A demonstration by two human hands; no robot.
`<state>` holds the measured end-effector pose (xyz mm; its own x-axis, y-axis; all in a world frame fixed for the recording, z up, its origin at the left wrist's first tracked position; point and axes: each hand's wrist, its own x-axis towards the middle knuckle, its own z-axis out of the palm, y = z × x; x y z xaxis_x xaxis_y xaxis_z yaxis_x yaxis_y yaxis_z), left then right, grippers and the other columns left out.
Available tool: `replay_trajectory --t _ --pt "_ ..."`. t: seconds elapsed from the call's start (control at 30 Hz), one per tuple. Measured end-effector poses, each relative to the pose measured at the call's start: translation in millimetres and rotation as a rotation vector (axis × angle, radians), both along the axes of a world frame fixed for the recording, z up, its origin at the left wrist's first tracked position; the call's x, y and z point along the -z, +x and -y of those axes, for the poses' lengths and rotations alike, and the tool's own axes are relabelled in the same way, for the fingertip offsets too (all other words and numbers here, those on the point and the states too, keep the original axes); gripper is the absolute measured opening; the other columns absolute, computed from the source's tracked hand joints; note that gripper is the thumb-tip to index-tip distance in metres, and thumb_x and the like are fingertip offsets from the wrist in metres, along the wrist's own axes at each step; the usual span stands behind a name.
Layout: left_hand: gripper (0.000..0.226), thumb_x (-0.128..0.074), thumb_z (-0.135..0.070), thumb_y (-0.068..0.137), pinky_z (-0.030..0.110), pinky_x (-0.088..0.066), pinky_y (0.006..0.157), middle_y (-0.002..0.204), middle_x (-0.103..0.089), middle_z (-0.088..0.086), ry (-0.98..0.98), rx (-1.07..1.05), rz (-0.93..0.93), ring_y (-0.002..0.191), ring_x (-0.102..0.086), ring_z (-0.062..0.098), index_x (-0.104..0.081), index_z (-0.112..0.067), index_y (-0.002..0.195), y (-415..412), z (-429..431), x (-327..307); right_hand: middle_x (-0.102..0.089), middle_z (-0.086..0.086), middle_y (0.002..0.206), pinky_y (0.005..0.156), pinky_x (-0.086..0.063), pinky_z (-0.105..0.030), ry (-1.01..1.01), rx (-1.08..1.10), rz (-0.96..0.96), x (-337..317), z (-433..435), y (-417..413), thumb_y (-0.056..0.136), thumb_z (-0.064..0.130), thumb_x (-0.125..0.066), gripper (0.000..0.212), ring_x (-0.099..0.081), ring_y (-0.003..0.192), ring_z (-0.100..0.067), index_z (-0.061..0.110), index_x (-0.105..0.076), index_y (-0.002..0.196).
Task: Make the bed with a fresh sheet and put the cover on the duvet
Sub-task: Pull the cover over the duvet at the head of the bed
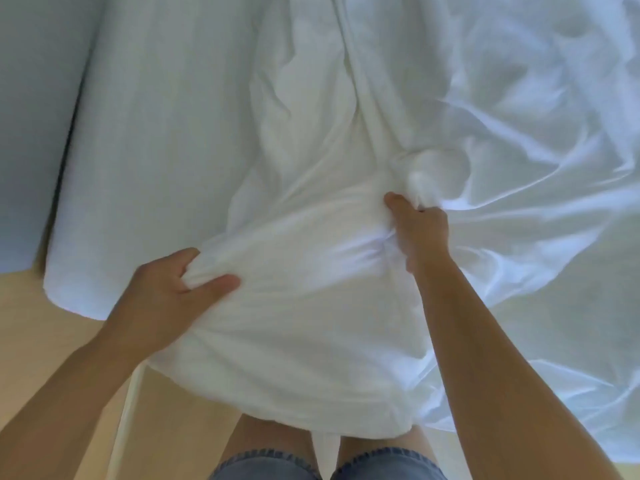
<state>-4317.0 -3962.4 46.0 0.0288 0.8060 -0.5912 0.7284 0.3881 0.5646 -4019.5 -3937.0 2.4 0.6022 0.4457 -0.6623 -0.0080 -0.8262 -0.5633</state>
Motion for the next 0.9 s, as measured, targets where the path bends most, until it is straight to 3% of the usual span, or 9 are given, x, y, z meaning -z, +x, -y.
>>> replay_trajectory --t 0.17,0.27,0.37,0.43,0.57,0.67,0.73,0.83,0.9 --pt "0.069 -0.052 -0.093 0.050 0.023 -0.042 0.039 0.062 -0.063 -0.014 0.051 -0.267 -0.373 0.053 -0.061 0.007 -0.060 -0.034 0.084 -110.3 39.0 -36.9 -0.065 -0.003 0.071 0.061 -0.052 -0.034 0.227 -0.184 -0.255 -1.4 -46.2 -99.7 0.073 0.025 -0.061 0.017 -0.065 0.071 -0.024 0.010 -0.060 0.081" --pt "0.047 -0.056 -0.073 0.074 0.028 -0.042 0.051 0.055 -0.053 -0.006 0.090 -0.064 -0.494 0.058 -0.062 0.017 -0.044 -0.028 0.077 -97.8 57.1 16.6 -0.068 0.001 0.066 0.049 -0.054 -0.025 0.155 -0.093 -0.448 15.0 -13.7 -105.2 0.087 0.032 -0.063 0.017 -0.066 0.058 -0.011 0.016 -0.060 0.080" --pt "0.043 -0.057 -0.039 0.091 0.042 -0.046 0.084 0.108 -0.057 0.013 -0.298 0.055 -0.542 0.105 -0.056 0.035 -0.040 -0.013 0.119 -57.3 35.6 75.3 -0.065 -0.009 0.088 0.060 -0.052 -0.023 -0.112 -0.291 -0.298 41.3 6.3 -105.6 0.093 0.042 -0.053 0.034 -0.064 0.074 -0.018 0.009 -0.055 0.091" --pt "0.059 -0.057 -0.023 0.089 0.043 -0.040 0.095 0.128 -0.043 0.018 -0.334 0.051 -0.576 0.120 -0.043 0.036 -0.028 -0.012 0.138 -30.5 8.0 94.0 -0.065 -0.011 0.095 0.068 -0.054 -0.031 -0.175 -0.381 -0.287 43.4 -3.9 -103.3 0.092 0.043 -0.054 0.037 -0.064 0.086 -0.025 0.006 -0.057 0.096" --pt "0.054 -0.055 -0.015 0.083 0.041 -0.034 0.102 0.135 -0.043 0.012 0.144 -0.051 -0.173 0.125 -0.038 0.030 -0.042 -0.013 0.136 54.0 -46.0 83.1 -0.067 -0.007 0.069 0.058 -0.051 -0.026 -0.117 -0.623 -0.191 15.1 -34.8 -73.1 0.082 0.046 -0.065 0.047 -0.063 0.062 -0.021 -0.001 -0.064 0.076" --pt "0.027 -0.054 -0.032 0.089 0.037 -0.043 0.089 0.108 -0.060 0.007 0.179 -0.060 0.166 0.105 -0.053 0.024 -0.060 -0.014 0.109 131.7 -85.3 58.2 -0.064 -0.007 0.067 0.064 -0.046 -0.030 0.096 -0.547 0.167 -11.1 -52.4 -27.4 0.082 0.048 -0.061 0.049 -0.059 0.063 -0.021 0.001 -0.059 0.069" --pt "0.034 -0.054 -0.046 0.090 0.033 -0.041 0.075 0.091 -0.061 0.012 0.171 -0.064 0.287 0.092 -0.056 0.024 -0.060 -0.012 0.090 179.7 -112.1 43.9 -0.055 0.004 0.063 0.059 -0.038 -0.020 0.217 -0.403 0.354 -25.9 -61.1 11.3 0.086 0.039 -0.058 0.035 -0.051 0.061 -0.011 0.012 -0.051 0.065" --pt "0.073 -0.052 -0.062 0.084 0.040 -0.043 0.083 0.110 -0.059 0.020 0.087 -0.074 0.298 0.105 -0.056 0.034 -0.055 0.007 0.109 239.2 -154.3 34.6 -0.054 0.003 0.086 0.072 -0.035 -0.016 0.389 -0.221 0.566 -39.0 -71.8 71.8 0.087 0.023 -0.058 0.013 -0.053 0.083 -0.016 0.012 -0.055 0.083" --pt "0.079 -0.055 -0.068 0.079 0.036 -0.043 0.081 0.112 -0.060 0.015 0.061 -0.038 0.258 0.106 -0.057 0.032 -0.052 0.002 0.117 272.6 -174.8 33.2 -0.051 -0.006 0.108 0.087 -0.031 -0.019 0.441 -0.155 0.731 -40.4 -78.4 112.4 0.085 0.019 -0.059 0.024 -0.048 0.101 -0.022 0.005 -0.057 0.104"
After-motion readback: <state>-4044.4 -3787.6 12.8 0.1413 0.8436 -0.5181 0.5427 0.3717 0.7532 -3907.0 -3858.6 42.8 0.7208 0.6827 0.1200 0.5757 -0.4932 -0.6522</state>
